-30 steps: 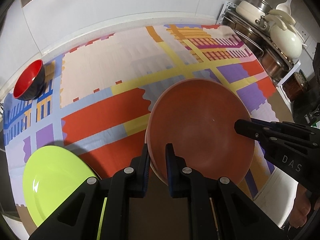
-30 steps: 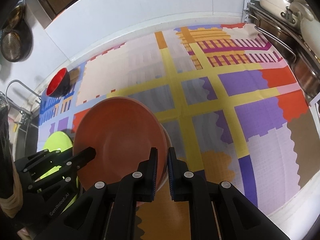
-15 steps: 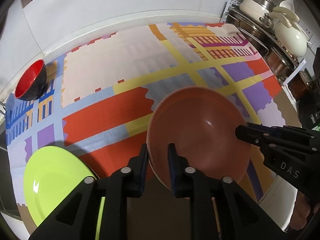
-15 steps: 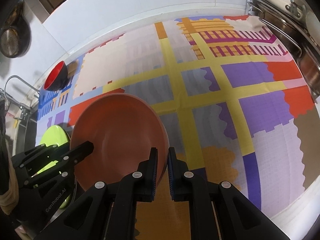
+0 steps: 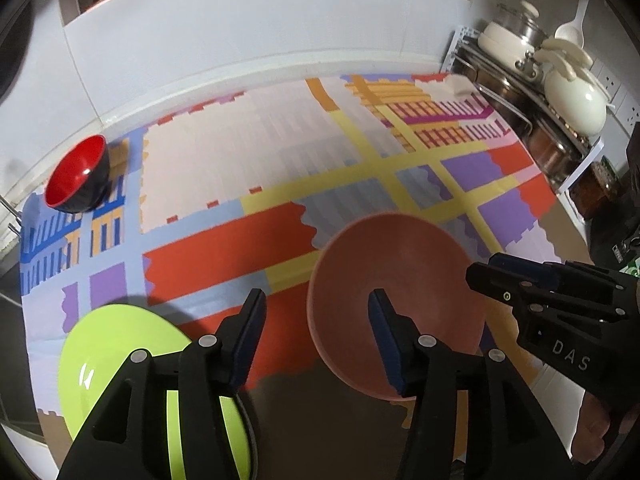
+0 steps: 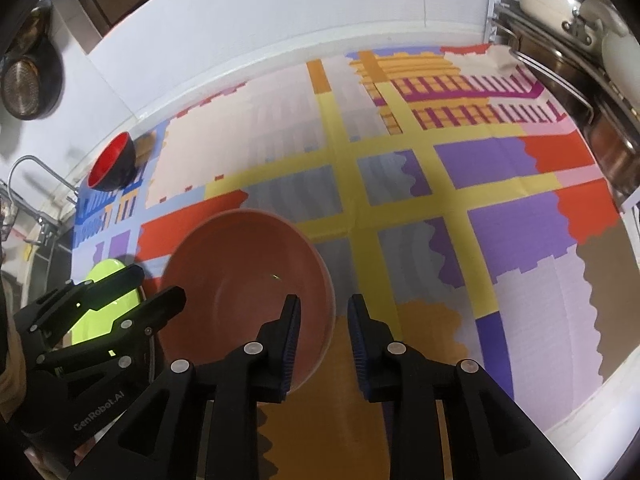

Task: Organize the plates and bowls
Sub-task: 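Move both tools toward the red bowl near the sink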

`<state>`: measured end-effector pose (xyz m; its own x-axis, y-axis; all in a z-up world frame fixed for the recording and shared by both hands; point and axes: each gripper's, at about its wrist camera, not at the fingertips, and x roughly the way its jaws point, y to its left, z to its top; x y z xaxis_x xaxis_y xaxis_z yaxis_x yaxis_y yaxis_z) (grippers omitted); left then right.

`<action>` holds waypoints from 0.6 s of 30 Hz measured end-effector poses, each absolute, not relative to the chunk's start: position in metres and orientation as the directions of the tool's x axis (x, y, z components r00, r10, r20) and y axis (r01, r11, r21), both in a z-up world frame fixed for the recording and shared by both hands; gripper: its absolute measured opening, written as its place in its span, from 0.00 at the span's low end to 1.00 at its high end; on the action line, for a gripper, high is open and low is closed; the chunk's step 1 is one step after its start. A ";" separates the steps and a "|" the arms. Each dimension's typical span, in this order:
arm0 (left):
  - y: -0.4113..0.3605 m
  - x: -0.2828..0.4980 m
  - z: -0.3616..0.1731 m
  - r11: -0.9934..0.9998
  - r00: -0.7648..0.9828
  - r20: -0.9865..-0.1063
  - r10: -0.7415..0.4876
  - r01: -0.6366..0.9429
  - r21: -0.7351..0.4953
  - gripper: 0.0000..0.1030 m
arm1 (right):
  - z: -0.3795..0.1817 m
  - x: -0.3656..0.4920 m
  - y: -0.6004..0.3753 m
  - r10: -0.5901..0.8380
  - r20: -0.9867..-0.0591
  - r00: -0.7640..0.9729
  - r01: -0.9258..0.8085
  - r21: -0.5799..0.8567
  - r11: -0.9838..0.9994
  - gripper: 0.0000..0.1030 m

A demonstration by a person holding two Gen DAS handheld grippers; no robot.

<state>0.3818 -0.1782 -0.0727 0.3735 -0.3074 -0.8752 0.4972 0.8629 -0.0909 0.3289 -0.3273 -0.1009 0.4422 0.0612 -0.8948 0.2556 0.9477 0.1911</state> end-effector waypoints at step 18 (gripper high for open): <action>-0.094 0.398 -0.024 0.921 0.533 -0.802 -0.271 0.387 -0.054 0.60 | -0.052 0.349 -0.260 0.095 -0.823 0.560 0.118 0.193 0.974 0.25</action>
<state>0.3984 -0.0944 -0.0238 0.5330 -0.2707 -0.8016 0.3870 0.9205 -0.0536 0.3490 -0.2597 -0.0515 0.5599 0.0951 -0.8230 0.1180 0.9741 0.1929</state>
